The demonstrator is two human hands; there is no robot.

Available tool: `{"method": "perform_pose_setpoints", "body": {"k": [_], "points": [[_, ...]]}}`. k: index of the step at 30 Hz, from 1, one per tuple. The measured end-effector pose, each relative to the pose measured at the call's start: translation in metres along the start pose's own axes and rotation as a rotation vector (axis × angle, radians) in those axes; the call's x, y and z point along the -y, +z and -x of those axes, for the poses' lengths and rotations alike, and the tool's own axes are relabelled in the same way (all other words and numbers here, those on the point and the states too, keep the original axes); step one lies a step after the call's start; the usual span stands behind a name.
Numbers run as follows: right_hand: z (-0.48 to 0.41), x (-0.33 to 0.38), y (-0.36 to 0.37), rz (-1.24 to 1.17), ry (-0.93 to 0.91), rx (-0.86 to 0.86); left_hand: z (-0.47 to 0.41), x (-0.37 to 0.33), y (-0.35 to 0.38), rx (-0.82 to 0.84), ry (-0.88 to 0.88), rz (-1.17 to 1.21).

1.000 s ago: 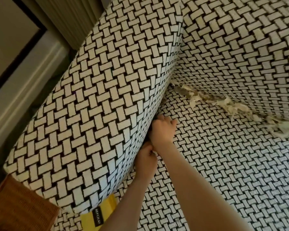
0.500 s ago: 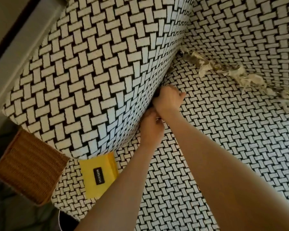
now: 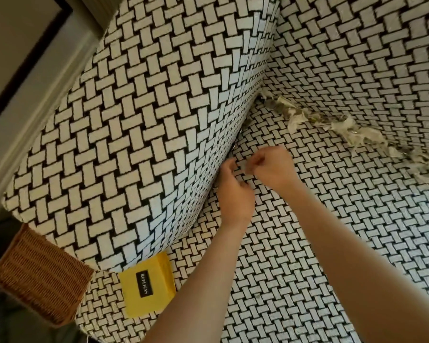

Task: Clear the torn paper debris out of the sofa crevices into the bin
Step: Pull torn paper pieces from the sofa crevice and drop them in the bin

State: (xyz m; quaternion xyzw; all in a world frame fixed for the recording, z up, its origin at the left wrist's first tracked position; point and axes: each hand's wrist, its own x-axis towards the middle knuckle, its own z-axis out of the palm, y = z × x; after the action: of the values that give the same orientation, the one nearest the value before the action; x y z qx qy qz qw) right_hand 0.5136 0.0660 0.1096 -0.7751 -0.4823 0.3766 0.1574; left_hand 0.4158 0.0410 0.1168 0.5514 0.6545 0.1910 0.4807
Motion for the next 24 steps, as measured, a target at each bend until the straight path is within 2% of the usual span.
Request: {"method": "perform_pose_setpoints", "body": {"k": [3, 6, 9, 12, 17, 19, 22, 24], "points": [[0.002, 0.003, 0.014, 0.243, -0.046, -0.036, -0.005, 0.007, 0.004, -0.021, -0.102, 0.107], [0.008, 0.005, 0.023, 0.248, -0.038, -0.094, -0.009, 0.013, 0.007, 0.01, -0.144, 0.28], [0.009, 0.008, 0.026, 0.03, 0.042, -0.16, -0.014, 0.008, 0.008, 0.009, -0.214, 0.43], [0.011, 0.007, 0.019, -0.138, 0.091, -0.139, -0.018, -0.007, 0.004, 0.044, -0.283, 0.484], [0.018, -0.003, -0.014, -0.728, 0.244, -0.272, -0.038, -0.057, -0.004, 0.262, -0.239, 0.399], [0.019, 0.002, -0.027, -0.918, 0.249, -0.276, -0.045, -0.075, -0.004, 0.348, -0.218, 0.365], [0.019, 0.01, -0.041, -0.831, 0.141, -0.155, -0.051, -0.083, -0.004, 0.338, -0.279, 0.376], [0.019, 0.012, -0.049, -0.819, 0.092, 0.026, -0.05, -0.075, -0.005, 0.266, -0.461, 0.597]]}}
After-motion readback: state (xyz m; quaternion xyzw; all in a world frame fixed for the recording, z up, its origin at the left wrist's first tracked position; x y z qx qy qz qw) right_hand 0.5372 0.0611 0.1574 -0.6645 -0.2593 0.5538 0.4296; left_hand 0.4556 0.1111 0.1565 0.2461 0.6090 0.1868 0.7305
